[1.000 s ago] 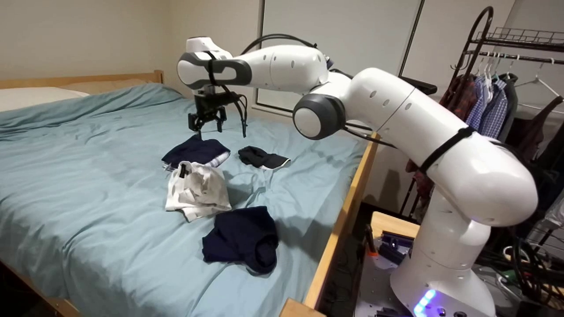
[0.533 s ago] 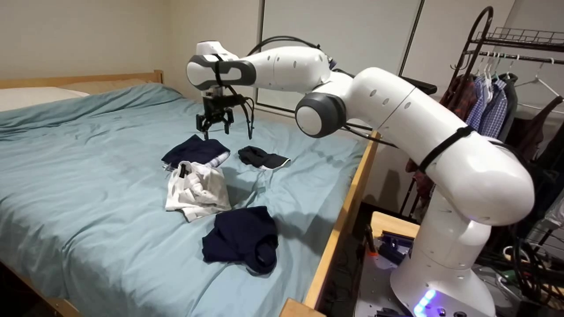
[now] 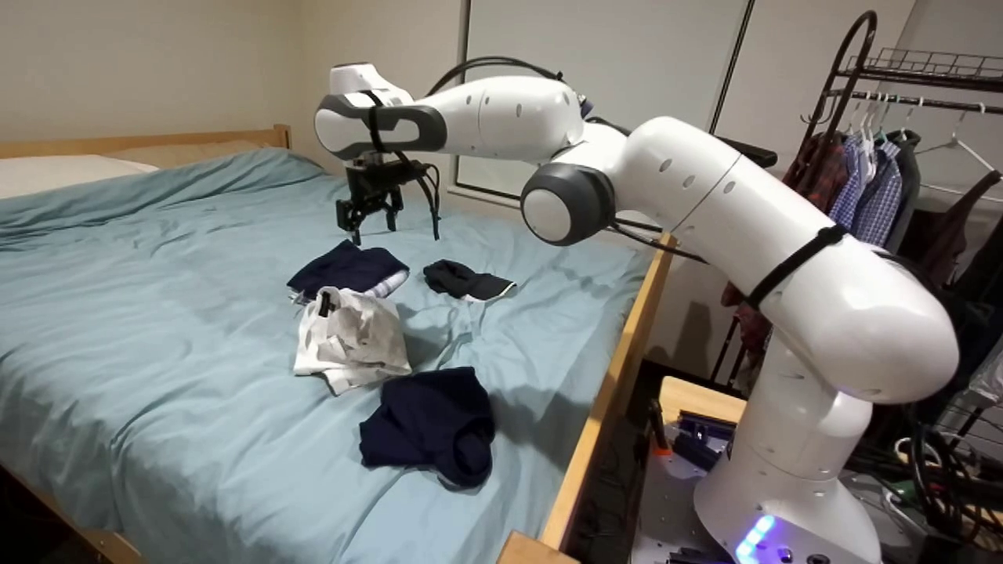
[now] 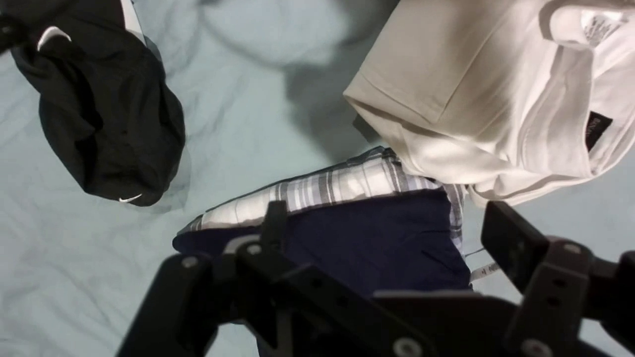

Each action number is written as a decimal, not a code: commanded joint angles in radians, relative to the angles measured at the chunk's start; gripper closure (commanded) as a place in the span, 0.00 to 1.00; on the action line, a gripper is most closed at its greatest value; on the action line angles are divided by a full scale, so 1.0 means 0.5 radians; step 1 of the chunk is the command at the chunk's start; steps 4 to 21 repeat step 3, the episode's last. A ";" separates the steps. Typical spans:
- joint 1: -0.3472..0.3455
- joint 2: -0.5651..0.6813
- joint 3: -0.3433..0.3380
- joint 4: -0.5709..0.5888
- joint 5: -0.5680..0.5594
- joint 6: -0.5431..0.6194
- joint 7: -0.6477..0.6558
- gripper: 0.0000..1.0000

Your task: Fold the white object once

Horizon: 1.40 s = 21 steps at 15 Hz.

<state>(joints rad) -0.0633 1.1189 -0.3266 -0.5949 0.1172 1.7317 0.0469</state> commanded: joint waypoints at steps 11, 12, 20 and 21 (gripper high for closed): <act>0.062 -0.051 -0.057 -0.063 -0.009 0.044 0.020 0.00; 0.062 -0.051 -0.057 -0.063 -0.009 0.044 0.020 0.00; 0.062 -0.051 -0.057 -0.063 -0.009 0.044 0.020 0.00; 0.062 -0.051 -0.057 -0.063 -0.009 0.044 0.020 0.00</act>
